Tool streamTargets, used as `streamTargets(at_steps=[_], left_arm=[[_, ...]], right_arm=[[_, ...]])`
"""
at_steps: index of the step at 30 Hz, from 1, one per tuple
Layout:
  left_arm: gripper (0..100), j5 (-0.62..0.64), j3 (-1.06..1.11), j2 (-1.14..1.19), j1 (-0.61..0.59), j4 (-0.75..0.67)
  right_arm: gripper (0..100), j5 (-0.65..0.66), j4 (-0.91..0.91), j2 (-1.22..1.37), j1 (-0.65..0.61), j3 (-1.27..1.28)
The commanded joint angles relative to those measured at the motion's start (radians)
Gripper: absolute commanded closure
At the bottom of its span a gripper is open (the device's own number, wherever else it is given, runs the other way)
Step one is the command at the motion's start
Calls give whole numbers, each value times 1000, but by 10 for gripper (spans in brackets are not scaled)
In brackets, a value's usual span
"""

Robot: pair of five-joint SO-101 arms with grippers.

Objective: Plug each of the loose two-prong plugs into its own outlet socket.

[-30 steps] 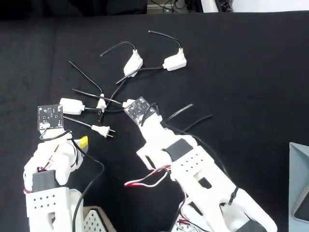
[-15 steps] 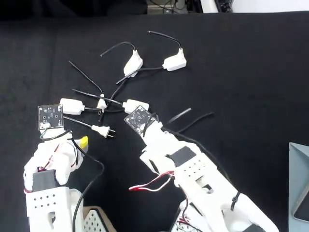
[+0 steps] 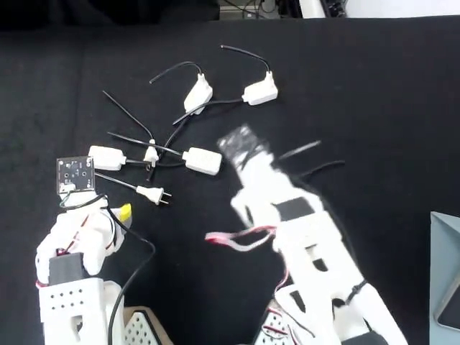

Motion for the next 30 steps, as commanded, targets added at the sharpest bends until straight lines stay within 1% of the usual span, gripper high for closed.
streamTargets(at_steps=[1,8,12,15,18,20,22,25,26,27,30], left_arm=[[734,-6,-5,-8,1,-23],[734,-6,-5,-8,1,-23],[734,-6,-5,-8,1,-23],[734,-6,-5,-8,1,-23],[734,-6,-4,-8,1,-23],[733,-6,-4,-8,1,-23],[731,-6,-4,-8,1,-23],[731,-6,-4,-8,1,-23],[731,-6,-4,-8,1,-23],[731,-6,-4,-8,1,-23],[733,-6,-5,-8,-1,-29]], right_arm=[[987,11,-60,-10,91,-171],[987,11,-379,41,100,-165],[987,5,-496,208,101,-208],[987,3,-528,378,117,-309],[986,2,-528,542,133,-440],[981,-21,-526,628,146,-518],[920,-40,-499,685,152,-573],[759,-40,-385,711,149,-628],[721,-40,-342,705,147,-642],[697,-40,-305,690,137,-656],[691,-40,-198,619,117,-674]])
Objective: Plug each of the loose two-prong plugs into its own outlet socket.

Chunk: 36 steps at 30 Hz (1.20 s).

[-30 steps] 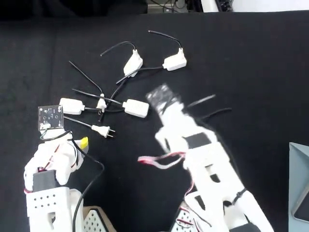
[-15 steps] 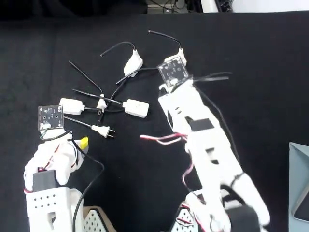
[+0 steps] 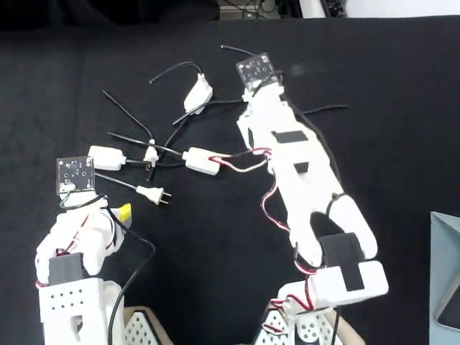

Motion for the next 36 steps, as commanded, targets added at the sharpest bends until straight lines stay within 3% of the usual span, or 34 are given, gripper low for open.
streamTargets(at_steps=[1,10,18,27,36], left_arm=[[733,-5,-2,-8,-4,-43],[733,2,-2,-8,-8,-55],[733,-2,-2,-8,-8,-51],[733,-5,12,-8,-2,-57],[733,-5,12,-8,-2,-57]], right_arm=[[691,-12,150,-120,-38,-77],[688,-9,397,-369,-249,61],[686,66,390,-225,-407,88],[686,68,253,27,-417,-48],[691,149,137,168,-411,-51]])
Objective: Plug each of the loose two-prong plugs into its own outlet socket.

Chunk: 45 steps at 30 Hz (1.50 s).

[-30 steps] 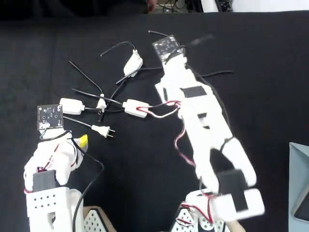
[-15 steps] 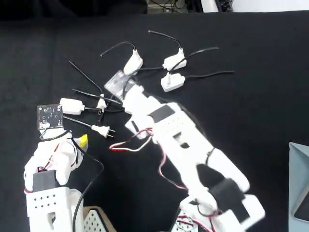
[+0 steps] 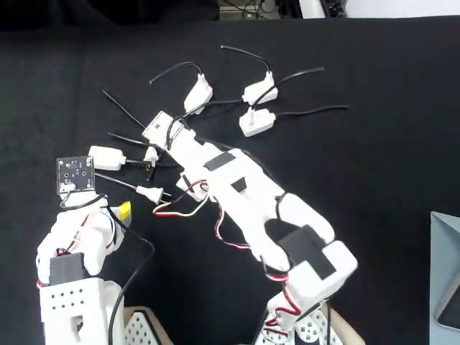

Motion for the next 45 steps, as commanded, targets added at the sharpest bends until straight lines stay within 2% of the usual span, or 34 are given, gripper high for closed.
streamTargets(at_steps=[1,4,11,18,28,32,35,39,41,45], left_arm=[[733,-5,-2,-8,-2,-20],[733,-5,-2,-8,-2,-20],[733,-5,-1,-8,-2,-20],[733,-5,-1,-8,-2,-20],[733,2,-30,-9,-19,-12],[733,3,-105,-9,-125,2],[731,3,-205,-9,-219,80],[730,0,-349,-9,-315,201],[730,2,-400,-9,-334,249],[731,3,-427,-9,-343,292]], right_arm=[[691,12,-32,36,-6,-58],[714,8,-60,51,17,-61],[934,8,-160,38,94,-62],[986,6,-130,-130,95,-1],[986,6,110,-536,-32,220],[986,6,170,-659,-138,349],[986,11,203,-707,-209,429],[980,14,207,-697,-239,455],[920,8,227,-685,-238,443],[704,-28,311,-671,-222,361]])
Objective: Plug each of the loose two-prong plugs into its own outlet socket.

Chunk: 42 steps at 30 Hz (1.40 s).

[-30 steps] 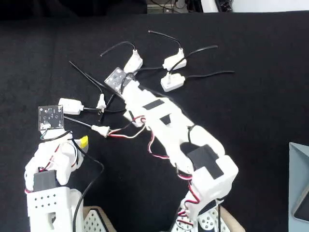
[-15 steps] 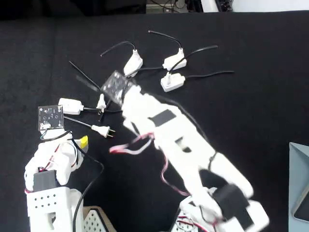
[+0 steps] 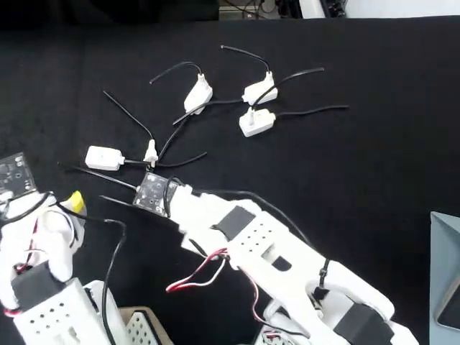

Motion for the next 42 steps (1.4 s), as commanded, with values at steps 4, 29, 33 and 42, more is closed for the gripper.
streamTargets(at_steps=[4,29,33,42], left_arm=[[730,68,-5,-9,-16,12],[733,222,280,-9,-143,-319],[733,222,285,-9,-143,-328],[733,222,288,-9,-117,-327]], right_arm=[[693,-137,48,1,40,-226],[773,-818,-86,963,100,-1225],[783,-898,51,1112,100,-1429],[864,-930,293,1392,100,-1860]])
